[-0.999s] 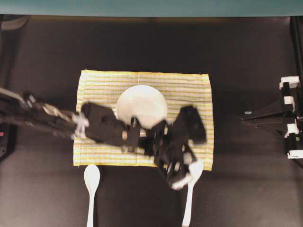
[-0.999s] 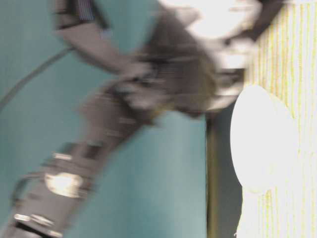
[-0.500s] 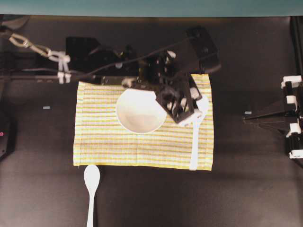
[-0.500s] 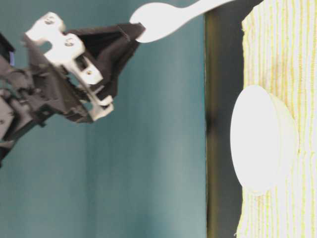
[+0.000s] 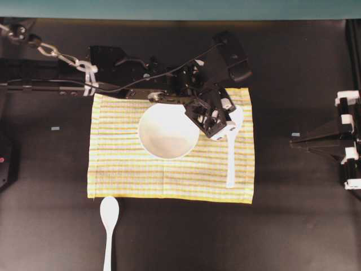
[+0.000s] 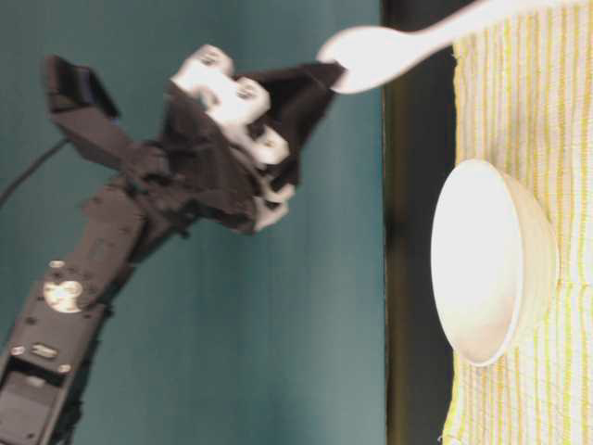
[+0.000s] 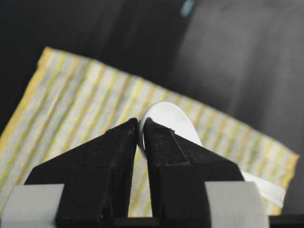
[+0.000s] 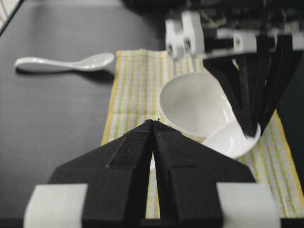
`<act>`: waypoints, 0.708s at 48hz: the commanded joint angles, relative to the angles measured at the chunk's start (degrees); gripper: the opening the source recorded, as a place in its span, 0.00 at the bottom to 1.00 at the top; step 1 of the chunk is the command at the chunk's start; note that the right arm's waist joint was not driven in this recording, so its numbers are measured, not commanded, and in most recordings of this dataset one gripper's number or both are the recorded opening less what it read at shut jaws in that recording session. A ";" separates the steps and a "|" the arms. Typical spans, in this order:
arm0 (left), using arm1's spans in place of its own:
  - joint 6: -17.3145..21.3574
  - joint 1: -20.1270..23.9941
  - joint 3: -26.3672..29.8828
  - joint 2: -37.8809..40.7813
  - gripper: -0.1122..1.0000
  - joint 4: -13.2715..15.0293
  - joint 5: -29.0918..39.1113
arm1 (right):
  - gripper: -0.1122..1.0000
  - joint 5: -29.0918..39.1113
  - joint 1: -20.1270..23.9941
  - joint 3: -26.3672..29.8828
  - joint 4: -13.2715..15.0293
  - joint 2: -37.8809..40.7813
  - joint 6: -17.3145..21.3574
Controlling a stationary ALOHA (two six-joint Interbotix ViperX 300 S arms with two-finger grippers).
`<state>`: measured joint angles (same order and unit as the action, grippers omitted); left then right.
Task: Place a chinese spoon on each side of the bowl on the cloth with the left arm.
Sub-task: 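Lift the spoon and carry it to the cloth right of the bowl, then release the spoon and move the left gripper to the left spoon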
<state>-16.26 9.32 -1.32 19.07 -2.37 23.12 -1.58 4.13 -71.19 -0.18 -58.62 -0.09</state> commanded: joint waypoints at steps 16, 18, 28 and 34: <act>5.10 0.09 0.35 1.93 0.17 -0.18 -2.11 | 0.10 -0.53 0.00 0.00 0.00 0.35 0.35; 5.27 0.09 0.35 2.11 0.17 -0.18 -2.20 | 0.10 -0.53 0.00 0.00 0.00 0.35 0.35; 6.86 0.09 0.18 3.08 0.17 -0.18 -3.96 | 0.10 -0.26 0.00 -0.09 0.00 0.35 0.35; 6.94 0.18 0.00 3.43 0.17 -0.18 -4.48 | 0.10 -0.26 0.00 -0.44 0.00 0.35 0.35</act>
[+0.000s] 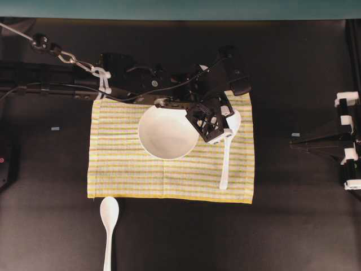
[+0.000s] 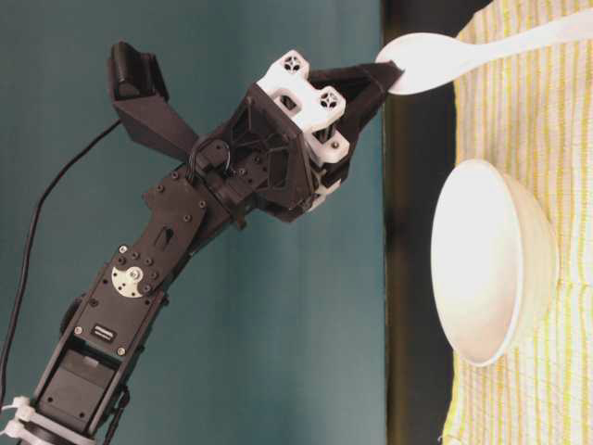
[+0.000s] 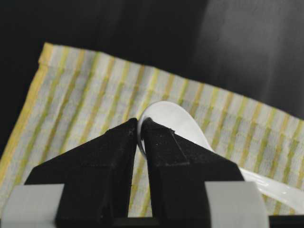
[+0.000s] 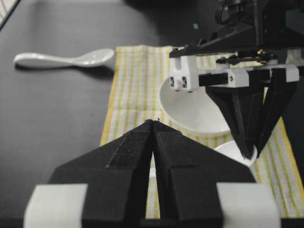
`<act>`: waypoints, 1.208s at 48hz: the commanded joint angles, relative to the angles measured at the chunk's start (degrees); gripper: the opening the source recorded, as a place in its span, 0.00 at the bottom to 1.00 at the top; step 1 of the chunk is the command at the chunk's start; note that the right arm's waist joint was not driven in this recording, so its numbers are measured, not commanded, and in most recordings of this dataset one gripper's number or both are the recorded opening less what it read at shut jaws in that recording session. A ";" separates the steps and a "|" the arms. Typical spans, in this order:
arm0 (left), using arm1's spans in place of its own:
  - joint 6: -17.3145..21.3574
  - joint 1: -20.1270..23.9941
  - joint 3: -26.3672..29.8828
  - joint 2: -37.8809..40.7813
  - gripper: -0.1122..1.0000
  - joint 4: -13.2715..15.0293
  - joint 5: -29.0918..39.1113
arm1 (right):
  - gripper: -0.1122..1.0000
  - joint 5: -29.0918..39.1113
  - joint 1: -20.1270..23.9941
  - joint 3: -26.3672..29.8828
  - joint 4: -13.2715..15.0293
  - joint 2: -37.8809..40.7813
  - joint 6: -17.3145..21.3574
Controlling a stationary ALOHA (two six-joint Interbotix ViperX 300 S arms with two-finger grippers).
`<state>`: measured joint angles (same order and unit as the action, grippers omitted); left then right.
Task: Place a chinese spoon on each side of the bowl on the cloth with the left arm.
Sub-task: 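Release the spoon and move the left gripper to the left spoon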
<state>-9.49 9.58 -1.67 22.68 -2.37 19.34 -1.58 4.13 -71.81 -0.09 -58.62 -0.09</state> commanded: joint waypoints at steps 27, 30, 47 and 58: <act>0.00 -0.18 -1.05 0.35 0.84 -0.18 -0.79 | 0.10 -0.26 0.00 -0.26 -0.53 0.35 0.44; 0.09 -0.53 -1.14 -0.26 0.83 -0.18 -0.79 | 0.10 -0.26 0.00 -0.35 -0.70 0.35 0.44; -0.70 -7.21 -8.61 -12.22 0.83 -0.18 -0.53 | 0.10 -0.26 0.00 -1.05 -0.70 -0.70 0.44; -8.61 -12.74 -24.96 -25.93 0.83 -0.18 -0.70 | 0.10 0.79 0.00 -1.49 -0.79 -2.46 0.44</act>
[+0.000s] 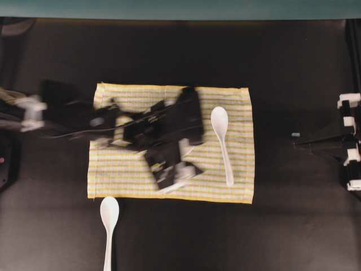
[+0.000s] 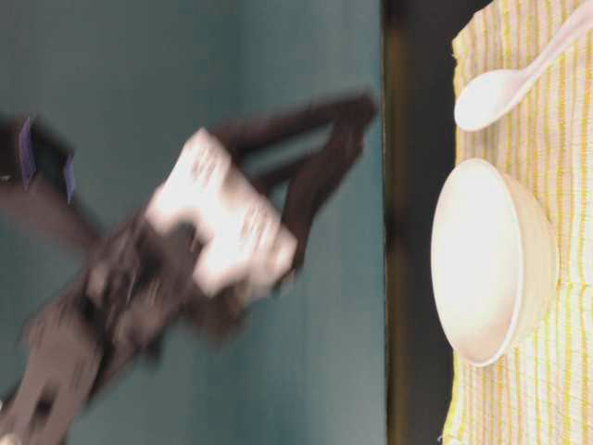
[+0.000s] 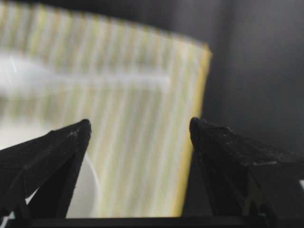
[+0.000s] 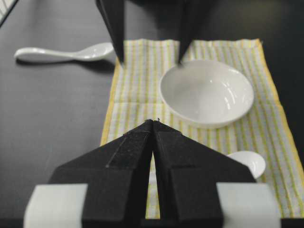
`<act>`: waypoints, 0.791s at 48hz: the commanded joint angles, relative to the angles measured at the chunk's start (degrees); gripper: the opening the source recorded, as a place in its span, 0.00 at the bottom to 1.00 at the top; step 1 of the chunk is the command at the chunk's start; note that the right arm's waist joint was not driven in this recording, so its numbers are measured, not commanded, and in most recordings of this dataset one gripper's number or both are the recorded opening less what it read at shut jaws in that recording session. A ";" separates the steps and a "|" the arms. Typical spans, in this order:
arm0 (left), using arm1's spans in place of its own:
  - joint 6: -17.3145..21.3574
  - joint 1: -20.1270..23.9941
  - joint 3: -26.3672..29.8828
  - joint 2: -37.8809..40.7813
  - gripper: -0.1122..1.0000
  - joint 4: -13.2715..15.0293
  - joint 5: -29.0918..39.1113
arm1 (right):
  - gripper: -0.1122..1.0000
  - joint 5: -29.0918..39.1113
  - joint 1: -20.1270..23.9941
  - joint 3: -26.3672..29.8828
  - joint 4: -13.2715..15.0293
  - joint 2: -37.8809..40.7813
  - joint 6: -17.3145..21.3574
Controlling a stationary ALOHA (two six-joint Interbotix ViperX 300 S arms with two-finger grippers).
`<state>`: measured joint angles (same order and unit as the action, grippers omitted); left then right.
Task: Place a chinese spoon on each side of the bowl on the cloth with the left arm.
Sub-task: 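Release the spoon and move the left gripper to the left spoon, then grasp the left white spoon with the left gripper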
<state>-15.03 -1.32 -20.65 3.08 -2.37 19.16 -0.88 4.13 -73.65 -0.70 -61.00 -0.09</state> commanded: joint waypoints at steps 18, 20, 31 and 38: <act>-23.91 -10.81 -30.41 -18.46 0.83 -0.18 -0.62 | 0.10 -0.62 0.00 0.18 -0.18 -0.26 0.44; -24.52 -11.25 -31.55 -18.72 0.83 -0.18 -0.79 | 0.10 -0.62 0.00 0.09 -0.18 -0.35 0.44; -24.70 -12.04 -34.80 -16.70 0.82 -0.18 -7.38 | 0.10 -1.05 0.00 0.00 -0.18 -0.35 0.44; -24.70 -12.04 -35.07 -12.92 0.80 -0.18 -11.34 | 0.10 -2.20 0.00 0.00 -0.18 -0.44 0.44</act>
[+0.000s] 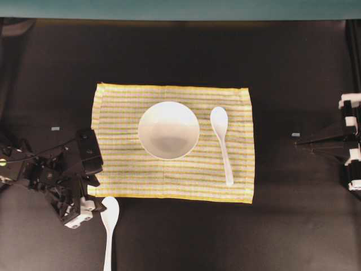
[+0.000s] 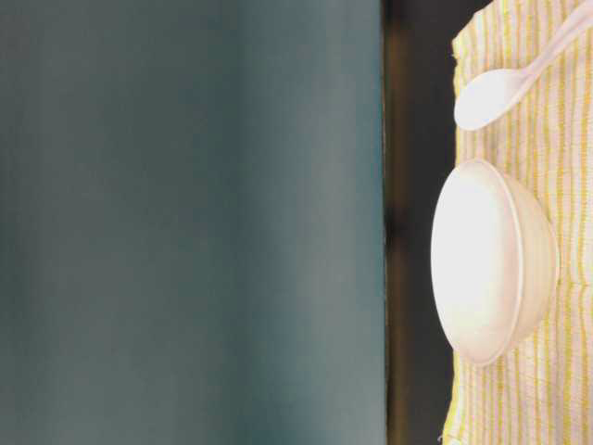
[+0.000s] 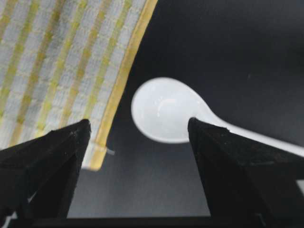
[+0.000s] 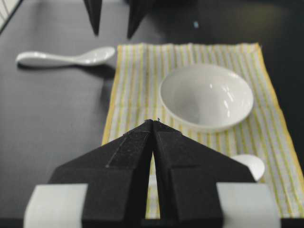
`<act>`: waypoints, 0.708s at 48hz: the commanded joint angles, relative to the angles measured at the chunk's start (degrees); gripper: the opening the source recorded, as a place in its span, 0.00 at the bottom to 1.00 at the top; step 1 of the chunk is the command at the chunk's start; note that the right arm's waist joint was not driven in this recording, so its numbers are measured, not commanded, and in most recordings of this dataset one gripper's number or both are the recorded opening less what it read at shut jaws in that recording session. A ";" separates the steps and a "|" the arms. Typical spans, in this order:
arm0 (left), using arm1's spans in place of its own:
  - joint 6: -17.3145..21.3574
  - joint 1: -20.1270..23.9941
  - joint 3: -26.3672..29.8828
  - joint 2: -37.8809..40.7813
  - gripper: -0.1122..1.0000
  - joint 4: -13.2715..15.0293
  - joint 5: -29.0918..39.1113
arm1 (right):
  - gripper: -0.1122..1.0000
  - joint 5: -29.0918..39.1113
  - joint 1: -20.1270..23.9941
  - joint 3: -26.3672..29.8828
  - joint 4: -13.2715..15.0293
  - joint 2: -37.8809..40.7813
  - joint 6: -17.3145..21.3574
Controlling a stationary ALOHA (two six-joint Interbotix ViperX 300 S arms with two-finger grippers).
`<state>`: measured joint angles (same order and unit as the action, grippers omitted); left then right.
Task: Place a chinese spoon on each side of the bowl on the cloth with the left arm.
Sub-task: 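Grasp the left white spoon with the left gripper, then carry the spoon onto the cloth left of the bowl and release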
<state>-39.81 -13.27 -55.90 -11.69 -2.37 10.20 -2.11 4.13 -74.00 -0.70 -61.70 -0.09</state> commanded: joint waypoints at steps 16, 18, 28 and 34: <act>0.00 -0.26 1.32 6.59 0.79 -0.18 -6.15 | 0.10 -0.70 0.00 0.09 -0.18 0.26 0.44; -0.09 -0.26 1.32 6.59 0.79 -0.18 -6.24 | 0.10 -0.70 0.00 0.00 -0.18 0.26 0.44; -0.09 -0.26 1.49 6.94 0.69 -0.18 -6.15 | 0.10 -0.88 0.00 0.00 -0.18 0.26 0.44; 0.09 -0.26 1.76 7.03 0.53 -0.18 -6.15 | 0.10 -0.70 0.00 -0.09 -0.18 0.26 0.44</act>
<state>-39.90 -13.45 -54.93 -4.57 -2.37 4.31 -2.37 4.13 -74.36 -0.79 -61.70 0.00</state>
